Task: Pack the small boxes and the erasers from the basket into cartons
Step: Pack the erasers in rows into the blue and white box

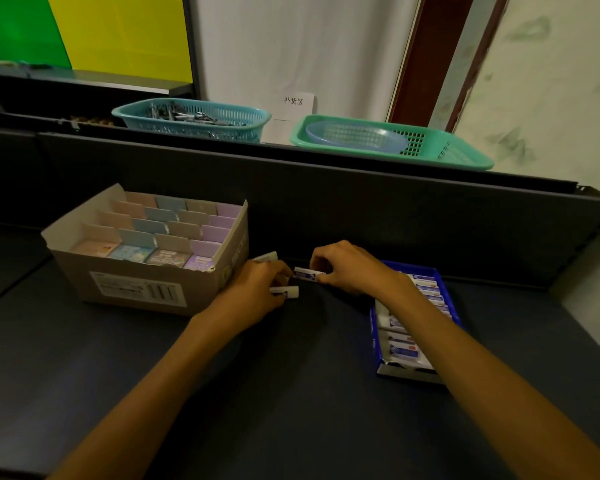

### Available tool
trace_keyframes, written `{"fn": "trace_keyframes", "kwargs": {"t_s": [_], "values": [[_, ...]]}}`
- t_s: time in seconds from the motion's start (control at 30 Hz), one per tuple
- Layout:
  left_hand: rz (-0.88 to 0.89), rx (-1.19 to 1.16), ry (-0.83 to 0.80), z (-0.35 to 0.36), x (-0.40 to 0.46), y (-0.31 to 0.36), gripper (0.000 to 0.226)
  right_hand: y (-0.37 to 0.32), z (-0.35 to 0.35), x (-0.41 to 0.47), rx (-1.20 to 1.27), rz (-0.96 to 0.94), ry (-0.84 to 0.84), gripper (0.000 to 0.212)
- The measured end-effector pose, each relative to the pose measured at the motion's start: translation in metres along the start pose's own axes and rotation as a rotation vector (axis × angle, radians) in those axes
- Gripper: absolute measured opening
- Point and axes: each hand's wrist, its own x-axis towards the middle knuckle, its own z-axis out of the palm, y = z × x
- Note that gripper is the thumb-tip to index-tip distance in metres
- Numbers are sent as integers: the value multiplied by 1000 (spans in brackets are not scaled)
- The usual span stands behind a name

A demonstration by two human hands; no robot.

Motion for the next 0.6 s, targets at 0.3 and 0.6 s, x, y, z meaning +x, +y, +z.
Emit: {"fn": "trace_keyframes", "kwargs": {"t_s": [0.3, 0.6], "values": [[26, 80, 13, 1, 1, 6, 44, -3, 2, -8, 60, -5, -21, 43], [243, 13, 151, -3, -5, 31, 25, 12, -24, -59, 405, 3, 136, 32]]}}
